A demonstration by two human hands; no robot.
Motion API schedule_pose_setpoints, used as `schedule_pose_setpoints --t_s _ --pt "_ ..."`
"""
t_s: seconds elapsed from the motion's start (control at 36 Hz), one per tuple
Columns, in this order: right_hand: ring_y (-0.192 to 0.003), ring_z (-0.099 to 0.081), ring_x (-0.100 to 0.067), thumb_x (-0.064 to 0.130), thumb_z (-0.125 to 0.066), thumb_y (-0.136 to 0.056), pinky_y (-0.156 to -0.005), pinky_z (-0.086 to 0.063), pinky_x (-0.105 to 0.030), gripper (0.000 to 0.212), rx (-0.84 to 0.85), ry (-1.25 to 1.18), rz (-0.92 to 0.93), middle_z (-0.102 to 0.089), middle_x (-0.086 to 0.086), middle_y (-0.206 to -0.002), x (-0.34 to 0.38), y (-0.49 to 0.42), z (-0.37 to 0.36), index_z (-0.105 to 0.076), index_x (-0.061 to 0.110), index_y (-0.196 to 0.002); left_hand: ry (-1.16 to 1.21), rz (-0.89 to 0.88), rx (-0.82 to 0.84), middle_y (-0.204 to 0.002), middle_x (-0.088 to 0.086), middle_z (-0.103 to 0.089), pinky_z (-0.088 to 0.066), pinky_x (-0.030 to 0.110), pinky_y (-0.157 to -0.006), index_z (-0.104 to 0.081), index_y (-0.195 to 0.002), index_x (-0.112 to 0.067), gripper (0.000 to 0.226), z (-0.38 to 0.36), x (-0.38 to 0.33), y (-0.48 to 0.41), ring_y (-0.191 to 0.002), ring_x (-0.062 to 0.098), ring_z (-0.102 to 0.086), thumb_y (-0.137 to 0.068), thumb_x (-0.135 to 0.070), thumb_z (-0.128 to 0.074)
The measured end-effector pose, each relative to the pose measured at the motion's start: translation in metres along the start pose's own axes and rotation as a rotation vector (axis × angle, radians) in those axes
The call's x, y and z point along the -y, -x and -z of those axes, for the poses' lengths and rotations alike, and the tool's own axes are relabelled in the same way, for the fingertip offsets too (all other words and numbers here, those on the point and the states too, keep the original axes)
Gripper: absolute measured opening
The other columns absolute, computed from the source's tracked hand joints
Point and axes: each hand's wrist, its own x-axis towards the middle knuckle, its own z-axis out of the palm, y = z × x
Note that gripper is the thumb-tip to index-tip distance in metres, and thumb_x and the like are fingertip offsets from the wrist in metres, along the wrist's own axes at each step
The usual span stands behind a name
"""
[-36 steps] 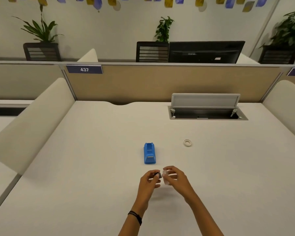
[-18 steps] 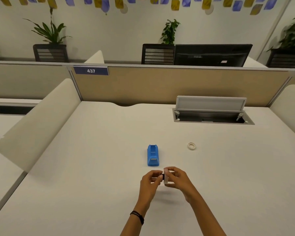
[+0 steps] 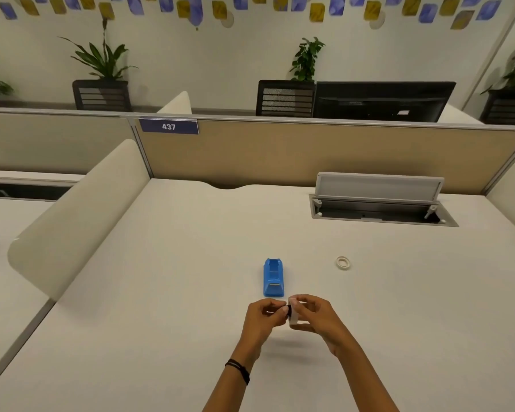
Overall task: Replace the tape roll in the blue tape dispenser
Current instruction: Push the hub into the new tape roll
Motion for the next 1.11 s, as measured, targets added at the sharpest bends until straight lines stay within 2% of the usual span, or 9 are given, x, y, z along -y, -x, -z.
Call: schedule_pose_setpoints --t_s 0.06,0.14,0.33,0.5,0.58,0.72,0.81,0.94,1.11 --pt "-0.09 -0.067 -0.024 0.03 -0.062 -0.083 -0.072 -0.059 -0.033 0.026 -0.003 0.003 -0.006 -0.067 -0.012 -0.103 0.001 -0.002 0.0 -0.062 0.015 -0.105 -0.014 0.008 0.004 -0.09 0.006 -0.07 -0.053 0.013 -0.061 -0.068 -0.093 -0.014 0.011 0.001 -0.001 -0.003 -0.082 0.018 -0.067 -0.083 -0.018 -0.064" --pt "-0.086 -0.068 -0.022 0.029 -0.064 -0.082 -0.066 -0.059 -0.03 0.025 -0.007 0.016 -0.018 -0.068 -0.012 -0.1 0.002 -0.005 0.0 -0.063 0.015 -0.102 -0.037 0.007 0.025 -0.087 0.004 -0.07 -0.053 0.014 -0.062 -0.068 -0.092 -0.014 0.011 0.0 -0.002 -0.006 -0.08 0.017 -0.067 -0.082 -0.018 -0.066" --pt "-0.083 -0.067 -0.023 0.034 -0.065 -0.08 -0.06 -0.058 -0.027 0.033 -0.038 0.052 -0.086 -0.066 -0.012 -0.1 0.005 -0.018 -0.001 -0.061 0.012 -0.104 0.032 0.022 -0.011 -0.082 -0.002 -0.07 -0.053 0.014 -0.061 -0.068 -0.081 -0.026 0.009 -0.003 -0.003 -0.006 -0.078 0.016 -0.068 -0.082 -0.017 -0.065" --pt "-0.079 -0.066 -0.019 0.043 -0.058 -0.083 -0.053 -0.054 -0.018 0.035 -0.081 0.089 -0.102 -0.066 -0.011 -0.095 0.005 -0.02 -0.01 -0.06 0.01 -0.096 0.126 0.039 -0.047 -0.089 0.0 -0.071 -0.055 0.015 -0.064 -0.069 -0.09 -0.02 0.008 -0.004 -0.002 -0.008 -0.08 0.015 -0.069 -0.084 -0.018 -0.063" --pt "-0.077 -0.067 -0.02 0.045 -0.056 -0.083 -0.053 -0.054 -0.019 0.034 -0.091 0.117 -0.068 -0.064 -0.012 -0.097 0.006 -0.02 -0.01 -0.058 0.012 -0.094 0.161 0.054 -0.049 -0.092 0.002 -0.071 -0.055 0.015 -0.065 -0.069 -0.092 -0.019 0.01 -0.005 0.0 -0.008 -0.081 0.013 -0.07 -0.085 -0.02 -0.062" --pt "-0.067 -0.069 -0.022 0.04 -0.049 -0.089 -0.065 -0.06 -0.028 0.025 0.007 0.16 0.067 -0.06 -0.001 -0.11 0.011 -0.016 -0.004 -0.054 0.03 -0.111 0.203 0.065 -0.05 -0.099 0.011 -0.071 -0.056 0.017 -0.069 -0.068 -0.1 -0.011 0.019 -0.006 0.0 -0.01 -0.088 0.021 -0.069 -0.085 -0.021 -0.062" --pt "-0.072 -0.069 -0.021 0.036 -0.052 -0.089 -0.068 -0.06 -0.029 0.025 0.066 0.191 0.112 -0.059 0.002 -0.112 0.013 -0.013 0.001 -0.053 0.036 -0.114 0.211 0.05 -0.053 -0.096 0.011 -0.072 -0.057 0.018 -0.07 -0.069 -0.096 -0.013 0.016 -0.005 -0.002 -0.01 -0.086 0.021 -0.07 -0.085 -0.021 -0.062" --pt "-0.078 -0.069 -0.02 0.021 -0.066 -0.082 -0.069 -0.057 -0.022 0.05 0.126 0.28 0.141 -0.055 0.0 -0.121 0.012 -0.01 0.008 -0.045 0.031 -0.126 0.227 0.055 -0.035 -0.088 0.002 -0.073 -0.054 0.014 -0.062 -0.069 -0.085 -0.024 0.008 -0.004 -0.005 -0.008 -0.079 0.012 -0.071 -0.085 -0.022 -0.061" --pt "-0.071 -0.065 -0.018 0.022 -0.067 -0.081 -0.061 -0.057 -0.022 0.045 0.052 0.311 0.199 -0.055 0.003 -0.113 0.01 -0.009 0.002 -0.047 0.03 -0.12 0.203 0.053 0.017 -0.096 0.004 -0.072 -0.054 0.013 -0.065 -0.068 -0.095 -0.021 0.015 0.0 -0.009 -0.006 -0.085 0.012 -0.07 -0.088 -0.026 -0.056"
